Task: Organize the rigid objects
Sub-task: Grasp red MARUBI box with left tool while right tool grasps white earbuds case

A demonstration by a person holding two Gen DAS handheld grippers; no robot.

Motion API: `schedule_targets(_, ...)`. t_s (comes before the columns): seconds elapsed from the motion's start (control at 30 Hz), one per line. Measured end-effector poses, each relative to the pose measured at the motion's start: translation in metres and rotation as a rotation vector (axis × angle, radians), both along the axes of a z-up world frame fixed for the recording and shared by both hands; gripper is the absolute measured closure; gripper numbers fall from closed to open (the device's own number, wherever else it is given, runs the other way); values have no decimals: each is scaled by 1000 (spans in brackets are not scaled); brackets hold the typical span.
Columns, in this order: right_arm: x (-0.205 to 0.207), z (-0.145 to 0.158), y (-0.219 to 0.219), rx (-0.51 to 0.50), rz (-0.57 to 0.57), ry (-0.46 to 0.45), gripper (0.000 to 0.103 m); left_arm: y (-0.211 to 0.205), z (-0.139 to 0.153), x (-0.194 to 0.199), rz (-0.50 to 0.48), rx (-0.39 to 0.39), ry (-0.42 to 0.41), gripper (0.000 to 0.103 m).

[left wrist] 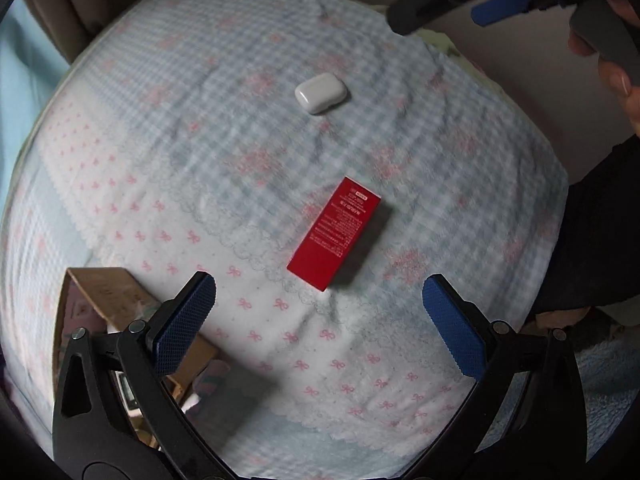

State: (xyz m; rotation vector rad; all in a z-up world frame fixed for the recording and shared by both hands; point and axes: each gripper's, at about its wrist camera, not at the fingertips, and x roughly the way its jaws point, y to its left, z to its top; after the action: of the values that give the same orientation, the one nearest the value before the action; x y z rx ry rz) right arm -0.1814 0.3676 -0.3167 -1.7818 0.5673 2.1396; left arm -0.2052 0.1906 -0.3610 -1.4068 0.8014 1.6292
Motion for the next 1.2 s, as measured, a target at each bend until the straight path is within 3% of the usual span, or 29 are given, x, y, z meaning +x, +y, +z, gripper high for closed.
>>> schedule_targets(0.27, -47, -71, 9, -50, -28, -75, 0, 35, -68, 1, -145, -113, -2, 5)
schedule_targets(0.47, -73, -124, 12, -59, -38, -122, 5, 50, -102, 7, -205, -122, -41, 8)
schedule_targets(0.57, -81, -142, 13, -63, -42, -141, 8, 54, -118, 10, -221, -138, -59, 14)
schedule_targets(0.67, -87, -150, 13, -66, -32, -152, 14, 56, -127, 12, -243, -134, -76, 17)
schedule_targets(0.77, -91, -155, 13, -49, -25, -165, 15, 56, -134, 11, -260, -140, -79, 27)
schedule_targets(0.83, -92, -157, 13, -62, -29, -165, 29, 56, -133, 10, -266, -127, -86, 29)
schedule_targets(0.87, -92, -158, 13, -58, -31, -170, 29, 55, -132, 9, -269, -119, -83, 30)
schedule_targets(1.03, -91, -157, 14, -35, -32, -171, 48, 50, -126, 0, -262, -104, -63, 57)
schedule_targets(1.2, -90, -156, 13, -27, -24, -174, 48, 47, -122, -2, -273, -96, -67, 59)
